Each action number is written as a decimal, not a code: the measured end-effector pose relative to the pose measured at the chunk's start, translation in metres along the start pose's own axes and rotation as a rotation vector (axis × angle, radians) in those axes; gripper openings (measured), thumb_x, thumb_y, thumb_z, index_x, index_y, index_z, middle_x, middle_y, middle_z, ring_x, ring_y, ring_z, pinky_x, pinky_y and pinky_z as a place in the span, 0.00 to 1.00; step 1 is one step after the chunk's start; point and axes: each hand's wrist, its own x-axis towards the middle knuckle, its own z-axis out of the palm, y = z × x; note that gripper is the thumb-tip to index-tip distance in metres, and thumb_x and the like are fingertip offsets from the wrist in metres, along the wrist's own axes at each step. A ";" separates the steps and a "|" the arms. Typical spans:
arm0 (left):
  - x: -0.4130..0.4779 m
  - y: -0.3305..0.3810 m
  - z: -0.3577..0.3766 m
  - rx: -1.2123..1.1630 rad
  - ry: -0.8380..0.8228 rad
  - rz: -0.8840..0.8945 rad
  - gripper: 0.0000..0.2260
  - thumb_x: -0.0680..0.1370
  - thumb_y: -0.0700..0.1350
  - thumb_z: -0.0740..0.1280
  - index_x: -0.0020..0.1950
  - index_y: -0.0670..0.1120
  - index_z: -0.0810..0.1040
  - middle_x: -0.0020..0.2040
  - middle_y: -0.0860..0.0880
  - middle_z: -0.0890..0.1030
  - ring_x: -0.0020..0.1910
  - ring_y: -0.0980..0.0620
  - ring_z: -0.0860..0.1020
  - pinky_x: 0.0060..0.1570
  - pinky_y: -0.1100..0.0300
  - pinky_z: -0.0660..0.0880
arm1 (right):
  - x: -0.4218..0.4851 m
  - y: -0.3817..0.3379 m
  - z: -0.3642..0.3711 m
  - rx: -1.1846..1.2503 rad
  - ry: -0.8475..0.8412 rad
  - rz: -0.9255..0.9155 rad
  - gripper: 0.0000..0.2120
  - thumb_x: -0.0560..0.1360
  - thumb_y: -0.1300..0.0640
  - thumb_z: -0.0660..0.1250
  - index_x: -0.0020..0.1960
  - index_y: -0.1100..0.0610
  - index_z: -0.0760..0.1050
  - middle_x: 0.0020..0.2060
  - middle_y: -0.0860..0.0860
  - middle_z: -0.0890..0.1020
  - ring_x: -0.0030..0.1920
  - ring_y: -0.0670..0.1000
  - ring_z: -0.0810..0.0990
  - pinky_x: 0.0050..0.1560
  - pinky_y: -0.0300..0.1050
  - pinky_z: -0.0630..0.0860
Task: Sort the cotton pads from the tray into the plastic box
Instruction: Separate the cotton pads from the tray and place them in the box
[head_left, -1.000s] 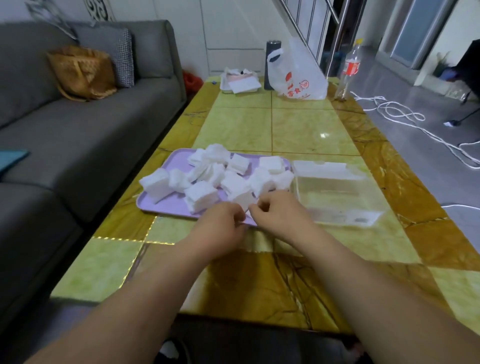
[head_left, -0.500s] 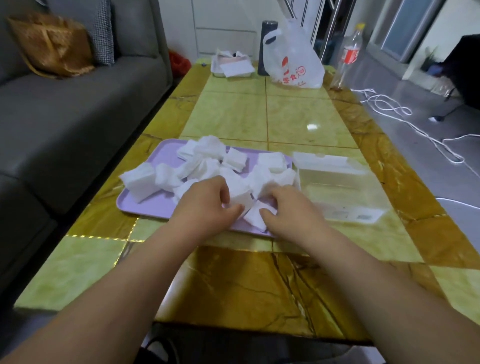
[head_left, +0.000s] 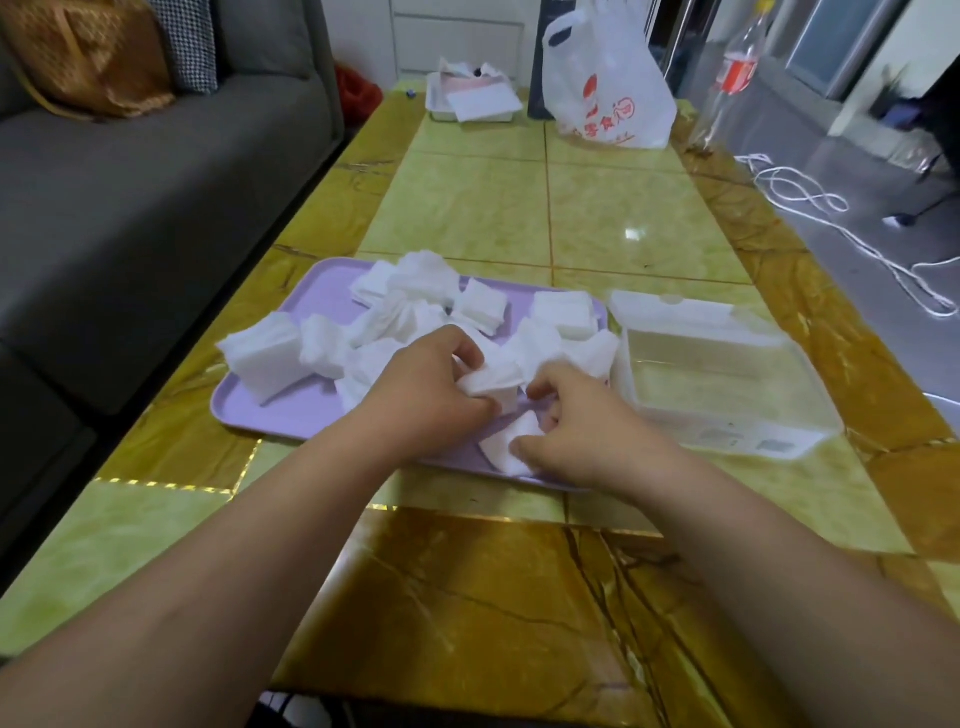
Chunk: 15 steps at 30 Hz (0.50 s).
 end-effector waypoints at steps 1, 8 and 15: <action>0.000 0.001 -0.001 -0.017 0.010 -0.001 0.13 0.69 0.47 0.77 0.51 0.52 0.78 0.40 0.54 0.82 0.38 0.57 0.79 0.36 0.62 0.72 | -0.001 -0.001 -0.001 0.013 -0.020 -0.001 0.19 0.70 0.54 0.74 0.58 0.50 0.73 0.39 0.46 0.76 0.41 0.49 0.77 0.38 0.43 0.71; -0.008 0.005 -0.017 -0.298 0.099 0.023 0.03 0.73 0.40 0.75 0.44 0.43 0.82 0.33 0.51 0.80 0.28 0.59 0.73 0.29 0.68 0.70 | -0.008 -0.007 -0.002 0.240 0.120 -0.008 0.06 0.70 0.59 0.72 0.40 0.59 0.76 0.32 0.51 0.75 0.33 0.50 0.73 0.35 0.46 0.71; -0.021 0.018 -0.030 -0.768 -0.063 0.039 0.08 0.82 0.35 0.67 0.59 0.41 0.82 0.52 0.41 0.87 0.54 0.43 0.86 0.52 0.52 0.84 | -0.023 -0.012 -0.026 0.984 0.192 0.156 0.06 0.80 0.66 0.68 0.55 0.59 0.78 0.50 0.58 0.87 0.45 0.56 0.89 0.47 0.51 0.86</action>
